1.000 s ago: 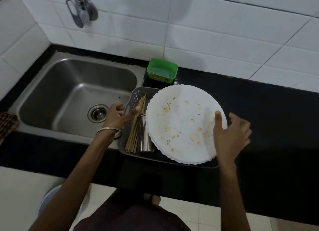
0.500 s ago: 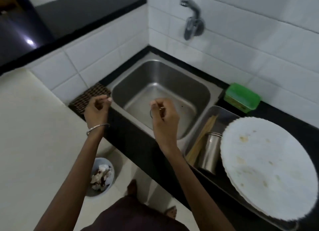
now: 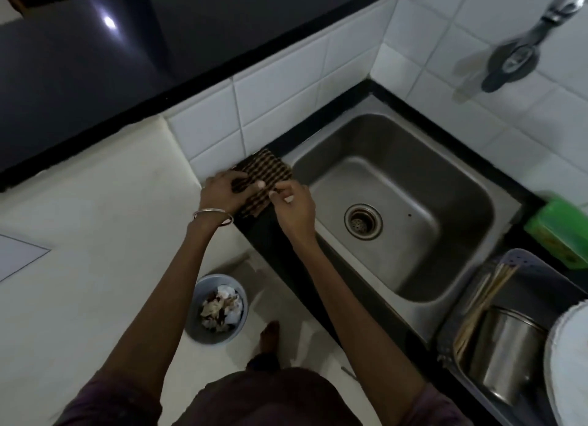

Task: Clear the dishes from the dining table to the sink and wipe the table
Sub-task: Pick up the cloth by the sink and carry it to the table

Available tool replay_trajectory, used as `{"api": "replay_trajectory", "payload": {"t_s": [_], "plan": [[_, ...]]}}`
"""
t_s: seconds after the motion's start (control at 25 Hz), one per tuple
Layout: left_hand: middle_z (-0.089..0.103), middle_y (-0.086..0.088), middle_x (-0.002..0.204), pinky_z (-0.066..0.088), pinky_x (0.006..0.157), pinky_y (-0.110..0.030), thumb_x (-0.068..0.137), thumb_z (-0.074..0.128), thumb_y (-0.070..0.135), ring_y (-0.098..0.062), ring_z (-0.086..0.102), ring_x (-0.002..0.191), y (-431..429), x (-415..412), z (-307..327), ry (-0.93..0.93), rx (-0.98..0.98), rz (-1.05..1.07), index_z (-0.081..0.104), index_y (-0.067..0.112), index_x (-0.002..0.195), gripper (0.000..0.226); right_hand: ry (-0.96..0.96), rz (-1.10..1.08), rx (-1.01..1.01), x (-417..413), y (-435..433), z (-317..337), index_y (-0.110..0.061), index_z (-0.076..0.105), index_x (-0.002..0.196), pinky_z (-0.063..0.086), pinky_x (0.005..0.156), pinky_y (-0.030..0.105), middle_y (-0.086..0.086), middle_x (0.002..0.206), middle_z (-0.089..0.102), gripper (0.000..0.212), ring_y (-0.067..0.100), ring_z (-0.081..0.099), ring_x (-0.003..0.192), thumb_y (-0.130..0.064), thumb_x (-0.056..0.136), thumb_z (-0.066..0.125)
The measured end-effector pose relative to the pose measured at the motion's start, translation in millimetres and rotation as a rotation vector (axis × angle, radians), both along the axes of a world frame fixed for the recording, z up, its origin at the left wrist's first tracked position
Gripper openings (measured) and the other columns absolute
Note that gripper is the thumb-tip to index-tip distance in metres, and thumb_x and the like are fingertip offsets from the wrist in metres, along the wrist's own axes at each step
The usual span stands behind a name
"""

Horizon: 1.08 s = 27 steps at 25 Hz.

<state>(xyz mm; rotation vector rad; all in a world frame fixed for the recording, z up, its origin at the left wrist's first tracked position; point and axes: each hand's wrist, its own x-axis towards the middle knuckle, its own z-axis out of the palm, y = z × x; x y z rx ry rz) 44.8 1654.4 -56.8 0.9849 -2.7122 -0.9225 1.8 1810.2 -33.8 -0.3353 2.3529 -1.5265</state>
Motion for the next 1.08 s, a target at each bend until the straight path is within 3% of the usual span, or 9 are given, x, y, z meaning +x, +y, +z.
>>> {"api": "replay_trajectory", "payload": {"t_s": [0.16, 0.28, 0.4, 0.52, 0.6, 0.68, 0.76, 0.92, 1.08], "plan": [[0.069, -0.007, 0.095, 0.050, 0.080, -0.032, 0.068, 0.081, 0.017, -0.026, 0.066, 0.093, 13.9, 10.6, 10.5, 0.200, 0.256, 0.264, 0.046, 0.016, 0.103, 0.049, -0.038, -0.069, -0.104, 26.5, 13.1, 8.1, -0.012, 0.064, 0.105, 0.045, 0.080, 0.015, 0.008, 0.110, 0.059, 0.014, 0.004, 0.055, 0.086, -0.014, 0.091, 0.065], [0.064, 0.002, 0.077, 0.053, 0.073, -0.028, 0.063, 0.082, 0.015, -0.011, 0.063, 0.071, 53.8, 44.3, 37.2, 0.390, 0.316, 0.325, 0.045, 0.018, 0.097, 0.050, -0.182, -0.053, -0.254, 59.2, 37.9, 25.2, -0.020, 0.061, 0.119, 0.044, 0.087, 0.018, 0.000, 0.122, 0.059, 0.023, 0.005, 0.058, 0.105, -0.023, 0.096, 0.061], [0.064, 0.008, 0.073, 0.049, 0.064, -0.011, 0.062, 0.078, 0.016, 0.000, 0.062, 0.067, 109.5, 105.1, 69.4, 0.532, 0.248, 0.261, 0.048, 0.022, 0.097, 0.047, -0.590, 0.040, -0.578, 104.1, 63.1, 39.9, -0.022, 0.054, 0.136, 0.044, 0.101, 0.026, -0.003, 0.133, 0.058, 0.036, 0.005, 0.057, 0.116, -0.033, 0.101, 0.051], [0.068, 0.008, 0.082, 0.050, 0.070, -0.010, 0.063, 0.077, 0.019, 0.000, 0.064, 0.076, 161.2, 187.6, 84.7, 0.434, 0.170, 0.107, 0.051, 0.028, 0.100, 0.046, -1.038, 0.112, -0.882, 162.6, 77.0, 36.8, -0.016, 0.070, 0.122, 0.054, 0.094, 0.034, 0.008, 0.122, 0.069, 0.046, 0.020, 0.067, 0.109, -0.048, 0.100, 0.046], [0.068, 0.013, 0.092, 0.046, 0.079, -0.007, 0.067, 0.079, 0.021, 0.007, 0.062, 0.087, 184.3, 248.3, 81.3, 0.376, 0.123, 0.102, 0.054, 0.028, 0.102, 0.044, -1.156, 0.175, -0.869, 207.4, 80.2, 24.9, -0.014, 0.070, 0.123, 0.055, 0.094, 0.037, 0.011, 0.125, 0.069, 0.053, 0.024, 0.067, 0.112, -0.054, 0.097, 0.047], [0.069, 0.015, 0.098, 0.046, 0.085, -0.008, 0.072, 0.078, 0.018, 0.008, 0.063, 0.094, 193.5, 310.5, 75.6, 0.420, 0.180, 0.254, 0.059, 0.025, 0.101, 0.035, -1.250, 0.257, -0.788, 256.0, 78.3, 14.0, -0.012, 0.066, 0.128, 0.048, 0.106, 0.045, 0.014, 0.131, 0.064, 0.056, 0.028, 0.062, 0.119, -0.054, 0.096, 0.048], [0.069, 0.014, 0.101, 0.050, 0.083, -0.010, 0.080, 0.072, 0.013, 0.004, 0.065, 0.096, 189.6, 367.3, 74.7, 0.524, 0.198, 0.512, 0.062, 0.024, 0.100, 0.025, -1.343, 0.328, -0.710, 300.7, 69.2, 6.7, -0.009, 0.061, 0.133, 0.038, 0.113, 0.048, 0.017, 0.141, 0.056, 0.058, 0.032, 0.055, 0.127, -0.051, 0.095, 0.050], [0.065, 0.007, 0.107, 0.049, 0.076, -0.011, 0.088, 0.063, 0.017, -0.008, 0.061, 0.099, 162.4, 489.1, 63.8, 0.641, 0.200, 1.097, 0.061, 0.018, 0.105, 0.018, -1.483, 0.505, -0.565, 401.6, 37.8, 5.9, -0.010, 0.060, 0.135, 0.049, 0.103, 0.047, 0.017, 0.141, 0.057, 0.056, 0.033, 0.058, 0.125, -0.050, 0.097, 0.051], [0.074, 0.001, 0.089, 0.055, 0.072, -0.029, 0.098, 0.048, 0.033, -0.014, 0.068, 0.085, 137.2, 627.7, 42.2, 0.922, 0.987, 1.373, 0.070, 0.015, 0.096, 0.028, -1.536, 0.763, -0.391, 528.1, -7.6, 11.1, -0.007, 0.055, 0.139, 0.049, 0.101, 0.048, 0.018, 0.141, 0.056, 0.054, 0.035, 0.055, 0.129, -0.039, 0.095, 0.057]]}}
